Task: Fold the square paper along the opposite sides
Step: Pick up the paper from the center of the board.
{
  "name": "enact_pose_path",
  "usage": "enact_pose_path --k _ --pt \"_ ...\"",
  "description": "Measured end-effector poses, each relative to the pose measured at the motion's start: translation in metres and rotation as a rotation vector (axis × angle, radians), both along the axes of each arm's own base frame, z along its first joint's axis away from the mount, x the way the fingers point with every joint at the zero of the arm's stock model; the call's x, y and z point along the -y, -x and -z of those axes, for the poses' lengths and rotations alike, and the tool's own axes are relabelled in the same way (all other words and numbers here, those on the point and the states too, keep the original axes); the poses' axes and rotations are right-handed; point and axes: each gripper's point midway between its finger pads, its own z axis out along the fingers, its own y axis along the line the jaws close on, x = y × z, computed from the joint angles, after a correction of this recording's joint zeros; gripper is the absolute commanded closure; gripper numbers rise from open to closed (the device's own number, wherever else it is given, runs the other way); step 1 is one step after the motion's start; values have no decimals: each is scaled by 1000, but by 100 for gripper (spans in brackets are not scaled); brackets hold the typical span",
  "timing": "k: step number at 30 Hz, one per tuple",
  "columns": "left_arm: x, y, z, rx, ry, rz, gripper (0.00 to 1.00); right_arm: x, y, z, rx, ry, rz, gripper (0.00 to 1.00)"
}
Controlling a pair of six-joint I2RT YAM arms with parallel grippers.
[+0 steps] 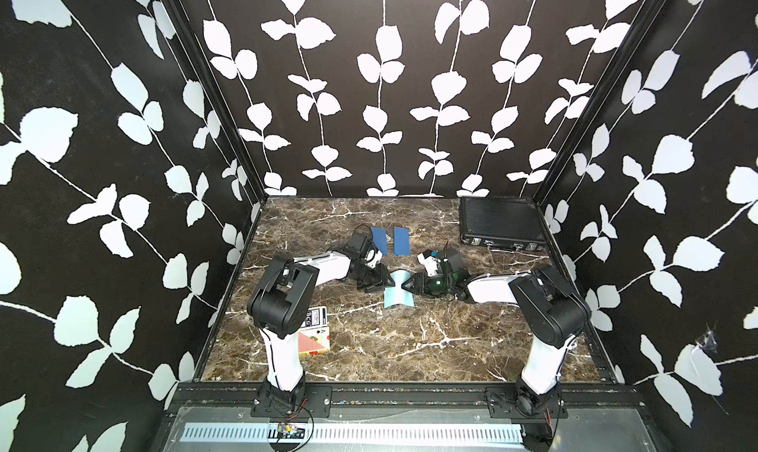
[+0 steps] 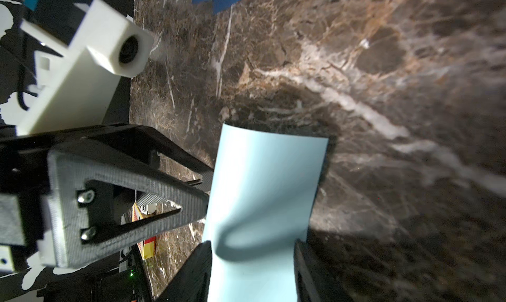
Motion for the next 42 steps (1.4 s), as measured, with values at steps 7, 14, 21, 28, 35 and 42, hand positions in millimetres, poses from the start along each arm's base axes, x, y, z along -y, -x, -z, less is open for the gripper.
enact_pose_path --k 7,14,21,28,35,42 --pt "0 2 -4 24 21 0 39 -1 1 0 -3 1 -3 50" --pt "-1 7 -9 54 47 -6 26 -1 2 1 -4 2 -4 50" --pt "-2 8 -6 59 54 -18 46 -1 2 0 -10 -2 -5 51" --pt "-5 9 1 58 45 -26 61 -4 6 0 -23 -6 -8 51" --pt "-6 12 4 49 36 -22 74 -5 8 0 -29 -4 -10 51" --pt "-9 19 -4 42 39 -10 79 11 10 -15 -35 21 1 50"
